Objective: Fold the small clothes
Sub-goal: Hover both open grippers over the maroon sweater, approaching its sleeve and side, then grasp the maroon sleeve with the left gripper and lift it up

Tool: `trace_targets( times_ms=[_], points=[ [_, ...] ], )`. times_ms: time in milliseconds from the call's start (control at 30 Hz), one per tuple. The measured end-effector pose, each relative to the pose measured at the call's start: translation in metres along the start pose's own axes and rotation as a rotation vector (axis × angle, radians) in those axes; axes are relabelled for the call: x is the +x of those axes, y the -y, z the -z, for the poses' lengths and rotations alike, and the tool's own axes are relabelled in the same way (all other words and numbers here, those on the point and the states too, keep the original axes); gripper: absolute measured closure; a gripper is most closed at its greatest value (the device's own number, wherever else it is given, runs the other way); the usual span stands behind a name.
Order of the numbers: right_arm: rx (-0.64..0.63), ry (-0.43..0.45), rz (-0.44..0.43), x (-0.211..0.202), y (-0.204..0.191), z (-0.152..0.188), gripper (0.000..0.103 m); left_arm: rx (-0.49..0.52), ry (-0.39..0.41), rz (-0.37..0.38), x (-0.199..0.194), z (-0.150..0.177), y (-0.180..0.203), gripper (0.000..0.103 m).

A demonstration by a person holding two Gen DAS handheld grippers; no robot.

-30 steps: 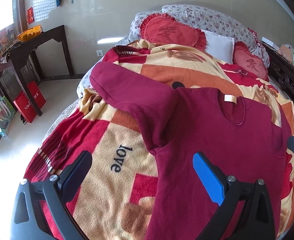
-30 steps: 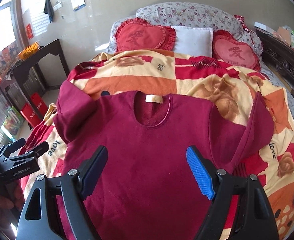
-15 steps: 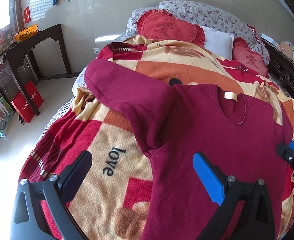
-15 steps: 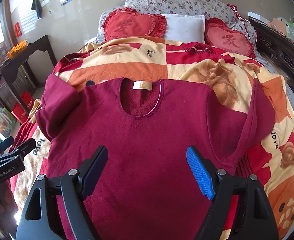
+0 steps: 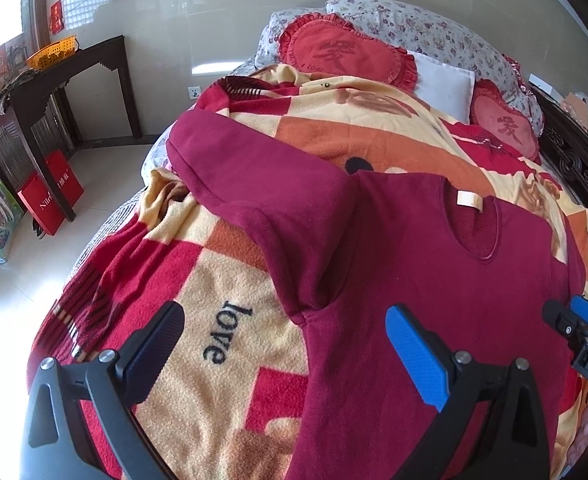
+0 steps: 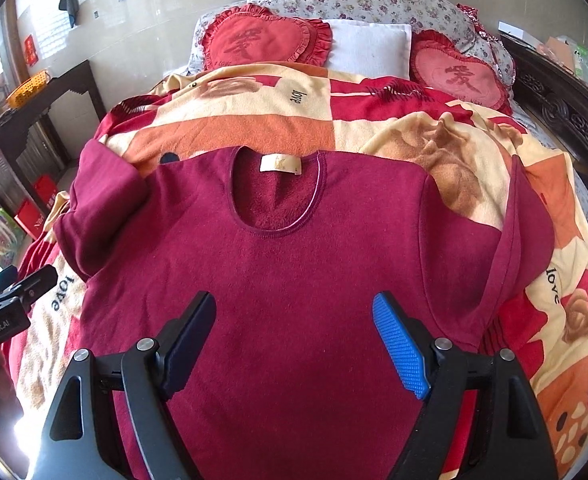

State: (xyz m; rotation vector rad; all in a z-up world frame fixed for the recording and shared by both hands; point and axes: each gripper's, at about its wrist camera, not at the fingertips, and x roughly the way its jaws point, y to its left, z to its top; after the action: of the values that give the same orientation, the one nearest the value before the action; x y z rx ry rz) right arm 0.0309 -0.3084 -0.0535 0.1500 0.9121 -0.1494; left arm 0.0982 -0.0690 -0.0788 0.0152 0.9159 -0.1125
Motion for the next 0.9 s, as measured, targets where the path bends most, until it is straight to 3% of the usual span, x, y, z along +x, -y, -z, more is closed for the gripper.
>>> trace_targets(
  times_ms=[533,900],
  points=[
    [0.036,-0.035,0.002,0.019,0.001,0.002,0.039,-0.02,-0.029,-0.019,0.018,-0.005,-0.015,0.0],
    [0.001,-0.049,-0.022,0.03,-0.011,-0.001,0.039,-0.176,-0.068,0.028,0.045,-0.039,-0.073,0.002]
  ],
)
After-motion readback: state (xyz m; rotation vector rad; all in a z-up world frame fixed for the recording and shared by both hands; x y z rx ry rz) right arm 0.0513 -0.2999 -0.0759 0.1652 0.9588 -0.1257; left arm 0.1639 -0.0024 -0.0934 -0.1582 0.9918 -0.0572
